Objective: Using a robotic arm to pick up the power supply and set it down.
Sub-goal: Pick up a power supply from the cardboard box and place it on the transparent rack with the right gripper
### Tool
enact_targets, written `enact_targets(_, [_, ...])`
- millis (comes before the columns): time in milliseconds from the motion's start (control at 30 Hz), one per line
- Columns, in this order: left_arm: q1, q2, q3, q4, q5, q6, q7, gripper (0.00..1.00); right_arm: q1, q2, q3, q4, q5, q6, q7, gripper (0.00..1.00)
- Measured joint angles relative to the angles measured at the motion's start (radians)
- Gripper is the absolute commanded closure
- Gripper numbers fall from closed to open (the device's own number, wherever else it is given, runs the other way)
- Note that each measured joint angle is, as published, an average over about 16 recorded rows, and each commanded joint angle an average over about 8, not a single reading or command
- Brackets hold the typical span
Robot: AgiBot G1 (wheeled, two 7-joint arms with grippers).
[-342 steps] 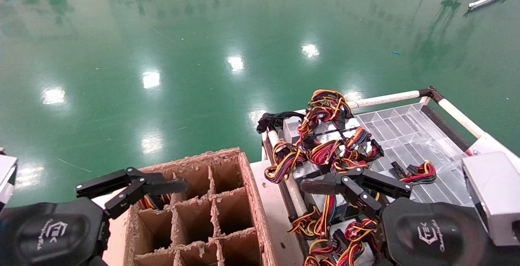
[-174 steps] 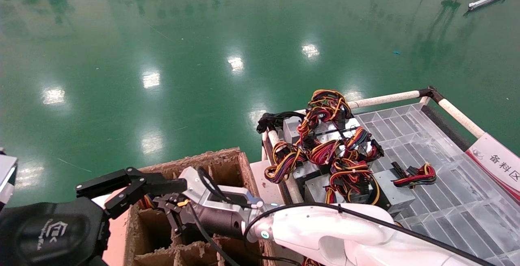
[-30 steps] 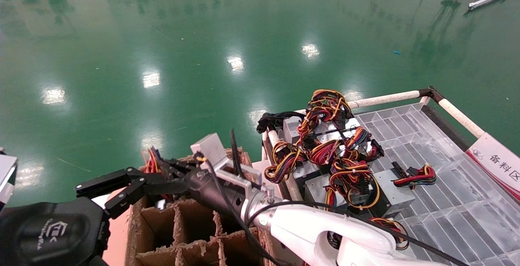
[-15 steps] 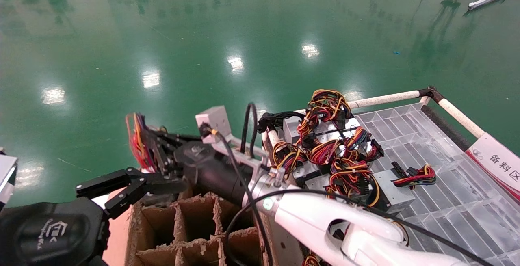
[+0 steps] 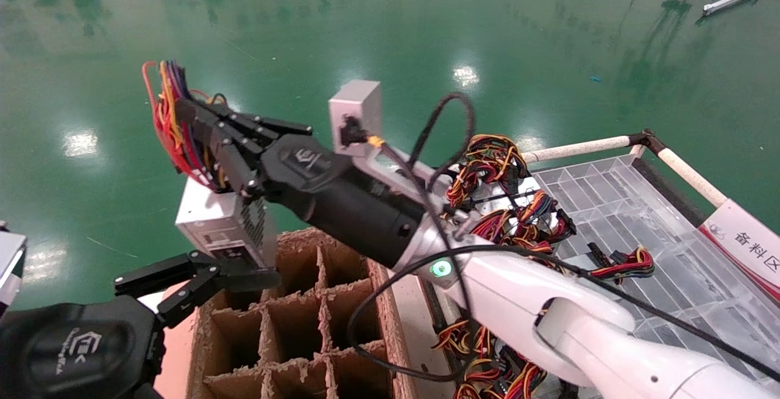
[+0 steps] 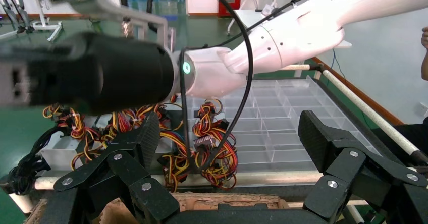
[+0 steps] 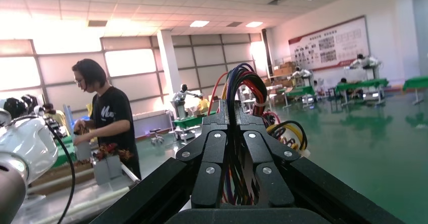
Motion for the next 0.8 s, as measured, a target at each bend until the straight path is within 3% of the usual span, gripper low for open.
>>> enact_targets(167, [0.000,0.000,0.000,0.000,0.000,0.000,0.000,0.00,0.039,0.030,0.005,-0.033,-0.012,-0.057,-0.020,1.00])
enact_targets(367, [0.000,0.000,0.000,0.000,0.000,0.000,0.000,0.00,0.106,0.128,-0.007,0.010,-0.054,-0.032,-0.035,1.00])
enact_targets(600, [0.000,0.000,0.000,0.000,0.000,0.000,0.000,0.00,0.187,0.336,-0.025,0.210,-0.115,0.054,-0.035,1.00])
enact_targets(800, [0.000,0.000,0.001,0.000,0.000,0.000,0.000,0.00,0.255,0.543,-0.043,0.447,-0.168,0.173,-0.009,1.00])
